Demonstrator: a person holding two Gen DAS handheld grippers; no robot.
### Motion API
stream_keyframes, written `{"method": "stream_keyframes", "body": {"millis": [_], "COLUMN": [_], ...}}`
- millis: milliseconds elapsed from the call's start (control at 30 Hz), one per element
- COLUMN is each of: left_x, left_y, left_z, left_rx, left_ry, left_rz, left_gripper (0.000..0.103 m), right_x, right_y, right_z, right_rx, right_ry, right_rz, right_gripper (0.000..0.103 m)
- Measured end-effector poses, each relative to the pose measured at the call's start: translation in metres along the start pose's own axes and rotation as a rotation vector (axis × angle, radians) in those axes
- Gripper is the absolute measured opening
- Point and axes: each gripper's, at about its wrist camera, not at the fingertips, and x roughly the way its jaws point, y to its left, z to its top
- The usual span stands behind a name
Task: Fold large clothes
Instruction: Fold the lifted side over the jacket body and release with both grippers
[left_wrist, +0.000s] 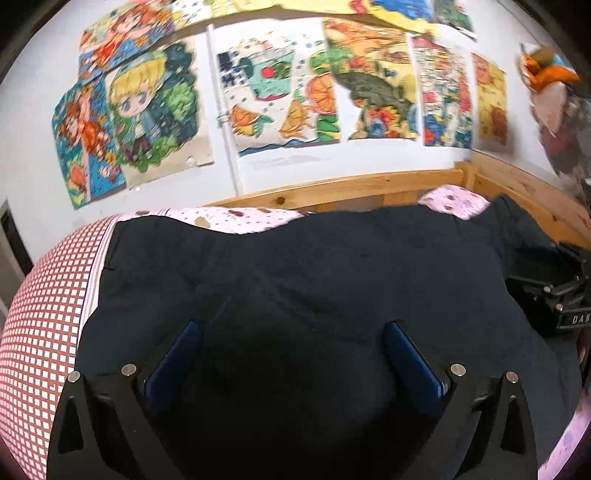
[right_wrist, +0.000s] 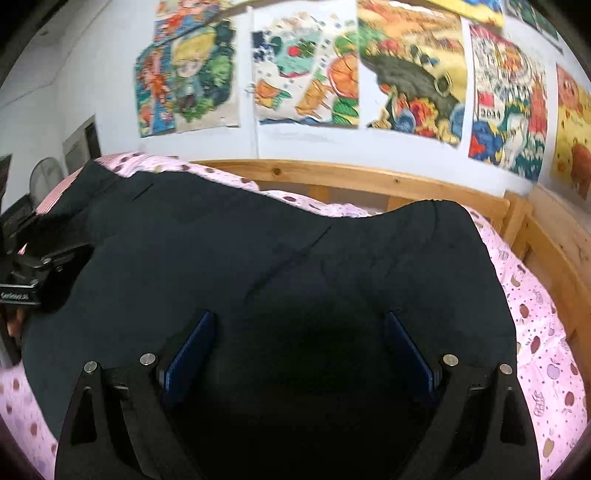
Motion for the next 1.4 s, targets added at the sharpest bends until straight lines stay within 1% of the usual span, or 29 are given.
{"method": "stream_keyframes", "body": {"millis": [167, 333, 433, 633, 1000, 1400], "left_x": [0.019, 0.036, 0.039, 0.044, 0.046, 0.040], "left_y": [0.012, 0.010, 0.010, 0.007, 0.005, -0.001], "left_z": [0.006, 0.001, -0.003, -0.005, -0.008, -0.015], "left_rx": [-0.076, -0.058, -0.062, -0.052, -0.043, -0.003], "left_ry": [0.049, 0.108, 0.111, 0.119, 0.111, 0.069], "left_rz": [0.030, 0.006, -0.002, -0.002, -0.006, 0.021], "left_gripper": [0.103, 0.103, 0.103, 0.103, 0.103, 0.103], "right_x": [0.025, 0.041, 0.047, 0.055, 0.056, 0.048], "right_y": [-0.004, -0.009, -0.011, -0.009, -0.010, -0.012], "right_z": [-0.003, -0.009, -0.013, -0.017, -0.021, -0.030], "right_rx": [0.036, 0.073, 0.087, 0.085, 0.098, 0.102], "right_ry": [0.051, 0.099, 0.112, 0.131, 0.125, 0.048], "right_rz": [-0.011, 0.032, 0.047, 0.041, 0.049, 0.049], "right_gripper": [0.090, 0.094, 0.095, 0.096, 0.097, 0.098]}}
